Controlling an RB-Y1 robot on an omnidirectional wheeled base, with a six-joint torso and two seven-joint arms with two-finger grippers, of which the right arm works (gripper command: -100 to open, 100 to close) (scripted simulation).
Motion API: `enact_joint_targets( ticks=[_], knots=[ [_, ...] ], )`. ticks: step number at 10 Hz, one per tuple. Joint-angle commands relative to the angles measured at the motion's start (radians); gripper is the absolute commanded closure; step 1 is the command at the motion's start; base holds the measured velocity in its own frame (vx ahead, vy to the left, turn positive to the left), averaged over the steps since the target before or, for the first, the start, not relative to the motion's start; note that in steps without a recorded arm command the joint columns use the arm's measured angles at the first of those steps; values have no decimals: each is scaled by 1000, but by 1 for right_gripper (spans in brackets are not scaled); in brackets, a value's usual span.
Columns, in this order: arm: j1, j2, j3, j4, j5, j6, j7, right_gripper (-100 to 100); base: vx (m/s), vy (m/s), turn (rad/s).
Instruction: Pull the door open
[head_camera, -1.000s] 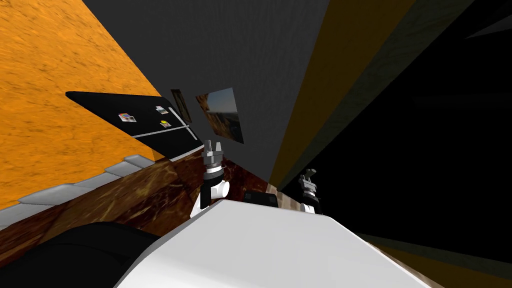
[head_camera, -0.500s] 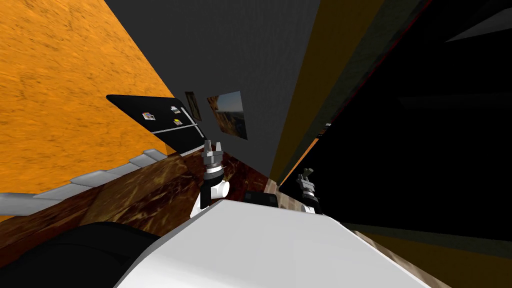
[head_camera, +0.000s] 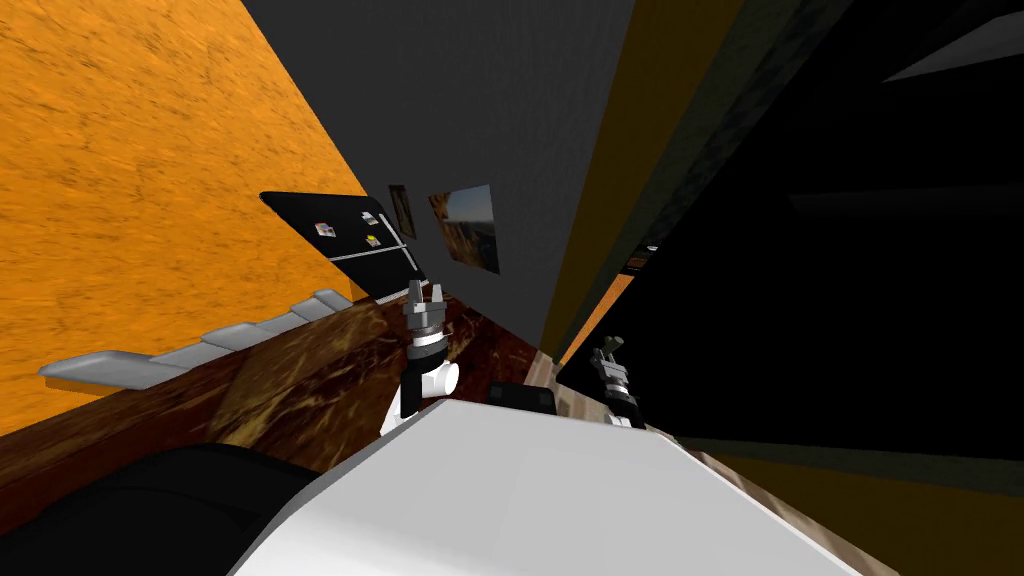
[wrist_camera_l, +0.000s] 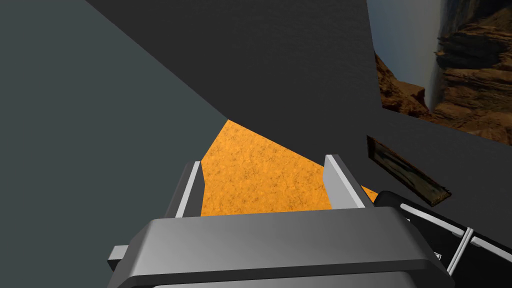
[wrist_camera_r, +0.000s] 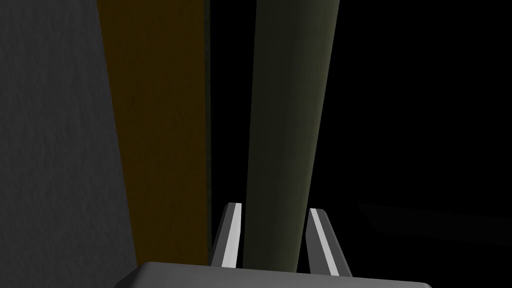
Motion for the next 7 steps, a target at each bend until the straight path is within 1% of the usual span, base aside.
enact_joint_targets(
  ticks=[1,4,6,7],
  knots=[
    [13,-12,14,-1,10,-11,-20,100,-181,-16,71],
    [36,-41,42,-5,30,-37,-60,100,-214,-13,91],
    [51,-61,62,-8,44,-56,-89,100,-248,-30,103],
    [42,-55,56,-5,40,-49,-80,100,-93,-4,22]
  ],
)
